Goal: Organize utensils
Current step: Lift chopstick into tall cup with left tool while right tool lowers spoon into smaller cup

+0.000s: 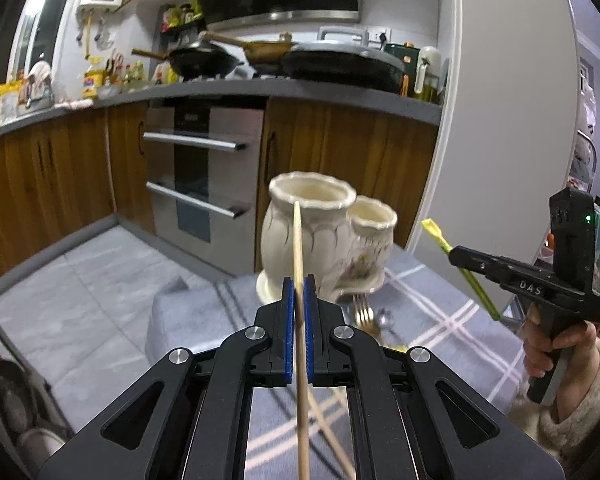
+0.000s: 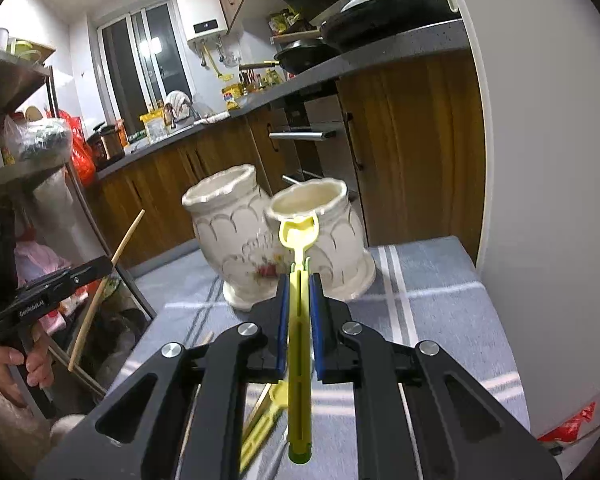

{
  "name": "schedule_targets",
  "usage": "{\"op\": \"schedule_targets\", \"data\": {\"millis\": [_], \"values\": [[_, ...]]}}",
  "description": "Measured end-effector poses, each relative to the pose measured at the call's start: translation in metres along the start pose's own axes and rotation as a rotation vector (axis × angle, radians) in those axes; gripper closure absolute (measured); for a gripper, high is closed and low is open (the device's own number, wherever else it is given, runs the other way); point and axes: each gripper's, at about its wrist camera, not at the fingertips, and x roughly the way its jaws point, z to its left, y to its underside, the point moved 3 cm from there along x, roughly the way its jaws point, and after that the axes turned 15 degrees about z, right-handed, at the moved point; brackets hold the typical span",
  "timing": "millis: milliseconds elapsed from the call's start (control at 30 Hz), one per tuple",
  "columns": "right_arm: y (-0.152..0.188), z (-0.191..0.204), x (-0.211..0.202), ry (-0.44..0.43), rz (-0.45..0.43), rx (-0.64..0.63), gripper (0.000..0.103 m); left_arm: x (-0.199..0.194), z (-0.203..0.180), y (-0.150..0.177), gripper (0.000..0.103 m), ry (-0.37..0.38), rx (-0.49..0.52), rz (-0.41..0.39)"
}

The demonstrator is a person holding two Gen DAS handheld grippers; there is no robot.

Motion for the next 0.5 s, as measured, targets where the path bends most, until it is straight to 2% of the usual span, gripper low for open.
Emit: {"op": "schedule_targets", "data": {"millis": [367, 500], "values": [[-0.075, -0.005, 0.013, -0.037, -0.147, 0.024, 0.093, 0.008, -0.016, -0.062, 0.098, 0.009, 0.035, -0.092], [-0.098, -0.014, 0.019, -0.055, -0.195, 0.04, 0.093, 0.015, -0.021, -0.086, 0.098, -0.009, 0.046, -0.131]]}}
